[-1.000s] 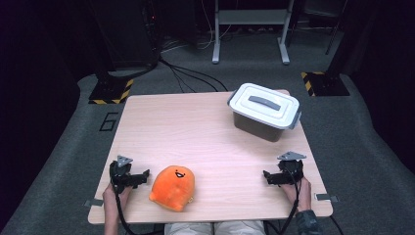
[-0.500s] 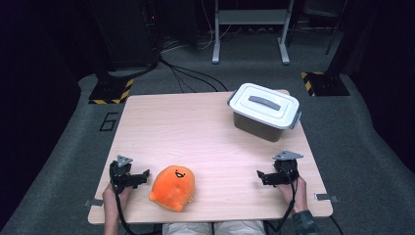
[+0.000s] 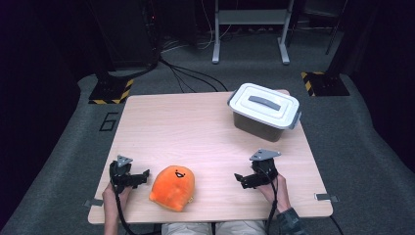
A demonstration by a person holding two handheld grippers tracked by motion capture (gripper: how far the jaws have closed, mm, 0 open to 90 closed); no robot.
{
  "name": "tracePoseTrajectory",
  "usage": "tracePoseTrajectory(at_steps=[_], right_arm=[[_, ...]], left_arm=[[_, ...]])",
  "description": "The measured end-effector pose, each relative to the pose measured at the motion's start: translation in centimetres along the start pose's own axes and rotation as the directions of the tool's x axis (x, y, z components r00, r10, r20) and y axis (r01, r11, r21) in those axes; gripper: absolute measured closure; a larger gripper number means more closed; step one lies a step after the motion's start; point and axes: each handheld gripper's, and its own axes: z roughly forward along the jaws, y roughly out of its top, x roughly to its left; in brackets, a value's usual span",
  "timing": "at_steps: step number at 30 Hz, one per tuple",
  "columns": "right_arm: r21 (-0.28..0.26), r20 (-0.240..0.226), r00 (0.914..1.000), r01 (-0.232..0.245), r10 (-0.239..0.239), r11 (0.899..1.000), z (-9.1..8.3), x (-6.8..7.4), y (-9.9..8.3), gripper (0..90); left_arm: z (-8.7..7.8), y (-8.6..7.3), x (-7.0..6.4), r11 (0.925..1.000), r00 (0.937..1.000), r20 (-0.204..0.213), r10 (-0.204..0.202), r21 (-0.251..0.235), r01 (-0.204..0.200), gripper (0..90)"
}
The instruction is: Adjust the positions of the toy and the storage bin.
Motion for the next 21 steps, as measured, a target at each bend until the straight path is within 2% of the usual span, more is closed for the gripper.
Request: tracePoseTrajectory(at_steps=[11, 14, 21], right_arm=[[-0.011, -0.067, 0.9962, 0.054, -0.055, 0.998, 0.6, 2.5, 2.1, 0.4], [-0.027, -0.09, 0.9924, 0.081, -0.083, 0.996, 0.8, 3.7, 2.9, 0.4], [-0.041, -0.136, 0.9843, 0.107, -0.112, 0.993, 1.4, 5.6, 4.4, 0.4]], left_arm=[[0.0, 0.0, 0.0, 1.0, 1.0, 0.0, 0.0, 0.0, 0.0, 5.9], [0.0, 0.0, 0.0, 1.0, 1.0, 0.0, 0.0, 0.0, 0.0, 5.9], [0.0, 0.0, 0.0, 1.0, 1.0, 0.0, 0.002, 0.0, -0.002, 6.0]])
